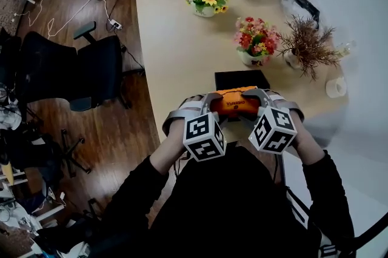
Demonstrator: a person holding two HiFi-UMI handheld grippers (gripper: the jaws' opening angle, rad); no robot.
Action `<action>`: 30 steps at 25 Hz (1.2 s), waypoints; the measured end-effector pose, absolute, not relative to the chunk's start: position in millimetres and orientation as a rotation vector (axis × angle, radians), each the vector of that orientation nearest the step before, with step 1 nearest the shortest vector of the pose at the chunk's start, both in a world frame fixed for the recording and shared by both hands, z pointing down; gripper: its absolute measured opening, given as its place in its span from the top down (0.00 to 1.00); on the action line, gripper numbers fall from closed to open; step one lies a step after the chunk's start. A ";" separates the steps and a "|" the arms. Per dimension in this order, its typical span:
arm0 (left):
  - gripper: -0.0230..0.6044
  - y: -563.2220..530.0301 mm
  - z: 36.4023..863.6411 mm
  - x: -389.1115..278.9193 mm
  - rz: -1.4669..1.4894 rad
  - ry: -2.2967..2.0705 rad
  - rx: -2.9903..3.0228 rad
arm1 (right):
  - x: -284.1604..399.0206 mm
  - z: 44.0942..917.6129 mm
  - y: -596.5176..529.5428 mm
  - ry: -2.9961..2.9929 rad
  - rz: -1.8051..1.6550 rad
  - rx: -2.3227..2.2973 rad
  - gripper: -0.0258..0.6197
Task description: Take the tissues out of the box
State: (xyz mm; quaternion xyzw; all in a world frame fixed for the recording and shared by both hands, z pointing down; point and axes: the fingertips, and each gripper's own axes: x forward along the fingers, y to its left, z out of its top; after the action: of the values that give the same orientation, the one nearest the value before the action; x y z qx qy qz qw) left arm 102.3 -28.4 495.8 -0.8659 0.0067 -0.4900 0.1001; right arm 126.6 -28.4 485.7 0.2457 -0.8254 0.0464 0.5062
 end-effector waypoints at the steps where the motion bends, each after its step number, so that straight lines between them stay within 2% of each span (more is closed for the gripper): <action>1: 0.61 -28.9 492.5 97.6 -1.445 0.029 -2.561 | 122.0 482.4 -28.9 -1.994 0.102 0.591 0.63; 30: 0.61 -30.4 490.9 -71.2 -1.615 0.401 -2.591 | -47.5 483.3 -36.5 -2.102 -0.074 0.297 0.64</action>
State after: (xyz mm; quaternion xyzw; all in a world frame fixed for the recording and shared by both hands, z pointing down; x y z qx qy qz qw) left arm -71.2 -30.4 490.9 -0.8410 0.1302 -0.5242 0.0310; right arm -47.5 -36.5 483.3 0.1221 -0.8642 -0.0302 0.4871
